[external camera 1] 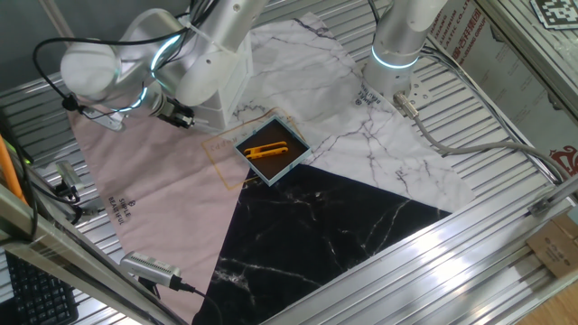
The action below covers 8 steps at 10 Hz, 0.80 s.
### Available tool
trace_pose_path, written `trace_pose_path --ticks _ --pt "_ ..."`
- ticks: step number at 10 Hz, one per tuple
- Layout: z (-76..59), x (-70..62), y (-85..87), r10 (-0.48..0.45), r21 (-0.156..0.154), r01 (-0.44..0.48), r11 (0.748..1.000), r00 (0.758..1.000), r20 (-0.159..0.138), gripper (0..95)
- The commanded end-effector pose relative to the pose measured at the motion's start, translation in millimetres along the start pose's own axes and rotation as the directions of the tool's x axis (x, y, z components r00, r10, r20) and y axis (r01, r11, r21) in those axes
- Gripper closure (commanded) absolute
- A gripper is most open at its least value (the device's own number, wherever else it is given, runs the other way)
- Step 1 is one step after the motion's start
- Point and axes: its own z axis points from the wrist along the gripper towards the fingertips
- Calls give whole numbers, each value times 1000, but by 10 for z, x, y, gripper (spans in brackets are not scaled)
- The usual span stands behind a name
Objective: Grasp the handle and open the drawer
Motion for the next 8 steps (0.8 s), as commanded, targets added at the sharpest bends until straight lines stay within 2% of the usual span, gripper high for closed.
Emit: trace_pose_path --ticks 1,8 --pt "-2 -5 -1 2 -2 -2 1000 1000 2 950" --pt "-18 -29 -14 2 -9 -2 1000 1000 2 950"
